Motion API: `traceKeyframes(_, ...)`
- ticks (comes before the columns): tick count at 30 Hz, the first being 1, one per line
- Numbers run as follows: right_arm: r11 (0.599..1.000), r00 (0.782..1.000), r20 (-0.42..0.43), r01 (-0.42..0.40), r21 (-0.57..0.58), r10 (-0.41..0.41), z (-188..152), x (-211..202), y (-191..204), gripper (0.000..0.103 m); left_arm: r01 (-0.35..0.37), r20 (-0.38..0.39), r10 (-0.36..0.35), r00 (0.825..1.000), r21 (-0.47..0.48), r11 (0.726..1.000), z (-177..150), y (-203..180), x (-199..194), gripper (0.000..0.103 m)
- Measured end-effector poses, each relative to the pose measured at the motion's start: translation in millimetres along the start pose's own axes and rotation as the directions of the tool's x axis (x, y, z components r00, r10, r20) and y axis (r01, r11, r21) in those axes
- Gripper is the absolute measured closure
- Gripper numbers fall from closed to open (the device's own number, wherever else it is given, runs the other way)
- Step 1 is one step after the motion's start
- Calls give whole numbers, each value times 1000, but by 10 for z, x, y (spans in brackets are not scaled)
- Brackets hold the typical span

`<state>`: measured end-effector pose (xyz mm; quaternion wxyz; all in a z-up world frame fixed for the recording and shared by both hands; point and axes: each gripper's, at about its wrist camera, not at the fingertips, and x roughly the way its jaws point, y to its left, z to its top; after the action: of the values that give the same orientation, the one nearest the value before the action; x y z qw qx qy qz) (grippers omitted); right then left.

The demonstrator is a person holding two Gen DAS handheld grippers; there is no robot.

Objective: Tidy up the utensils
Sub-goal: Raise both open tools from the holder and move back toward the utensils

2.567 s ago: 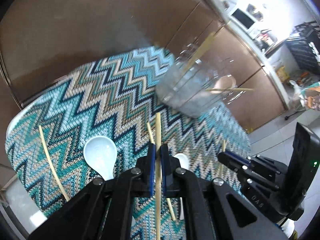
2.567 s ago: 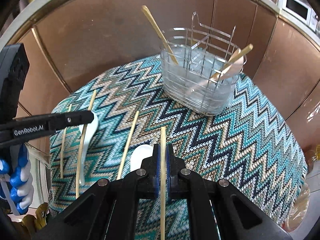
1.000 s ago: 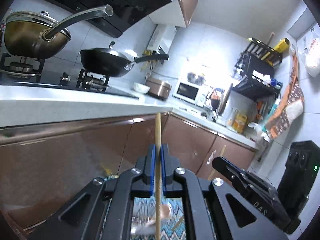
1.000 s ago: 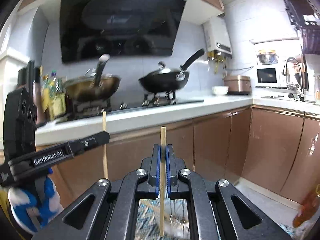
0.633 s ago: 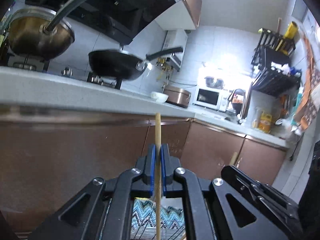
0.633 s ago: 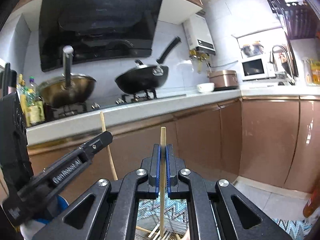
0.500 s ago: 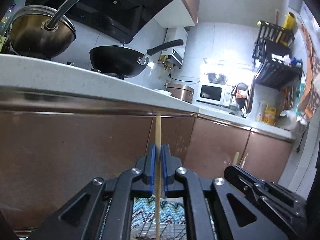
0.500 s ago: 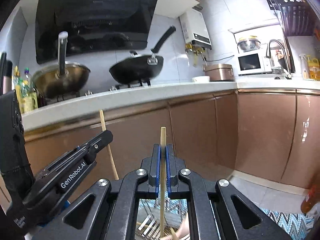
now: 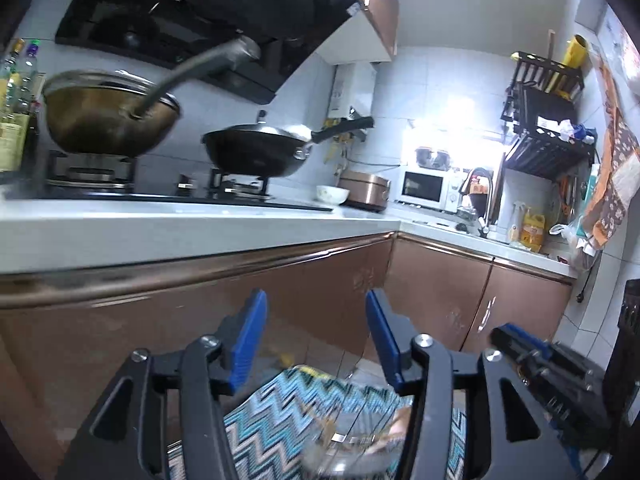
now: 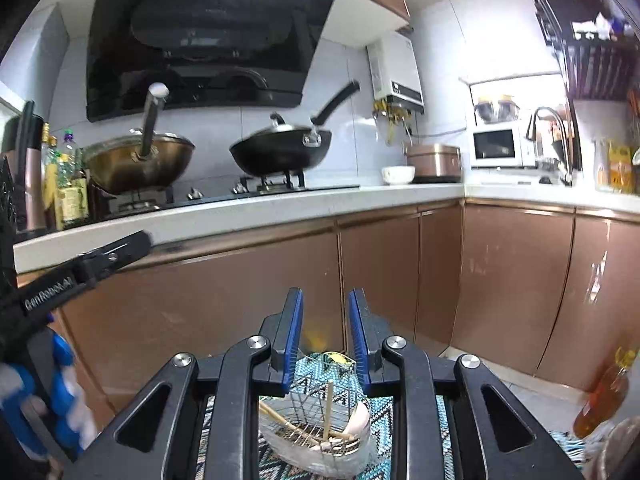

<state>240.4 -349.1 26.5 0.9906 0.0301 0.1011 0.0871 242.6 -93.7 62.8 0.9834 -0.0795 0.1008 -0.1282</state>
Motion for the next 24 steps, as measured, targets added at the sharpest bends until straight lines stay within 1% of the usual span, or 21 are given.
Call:
traceKeyframes(3, 1000, 1000, 8, -3, -24, 3, 146, -303, 92, 78, -31, -19, 31, 999, 5, 1000, 112, 152, -358, 53)
traceKeyframes(7, 999, 1000, -4, -25, -42, 25, 255, -691, 241, 77, -61, -39, 61, 997, -10, 998, 150, 362, -792, 53)
traceKeyframes(12, 997, 998, -34, -52, -55, 50, 203, -1072, 413, 77, -99, -69, 99, 993, -8, 995, 78, 577, -1245, 53)
traceKeyframes(14, 997, 998, -40, -60, -55, 58, 181, -1215, 469, 77, -111, -81, 110, 991, -8, 994, 41, 640, -1389, 53)
traceKeyframes(18, 996, 996, -55, -70, -59, 67, 126, -1413, 558, 77, -114, -118, 111, 987, -25, 993, -38, 760, -1601, 53)
traceKeyframes(24, 994, 995, -81, -73, -79, 66, -15, -1631, 649, 77, -117, -144, 112, 983, -30, 993, -179, 871, -1800, 53)
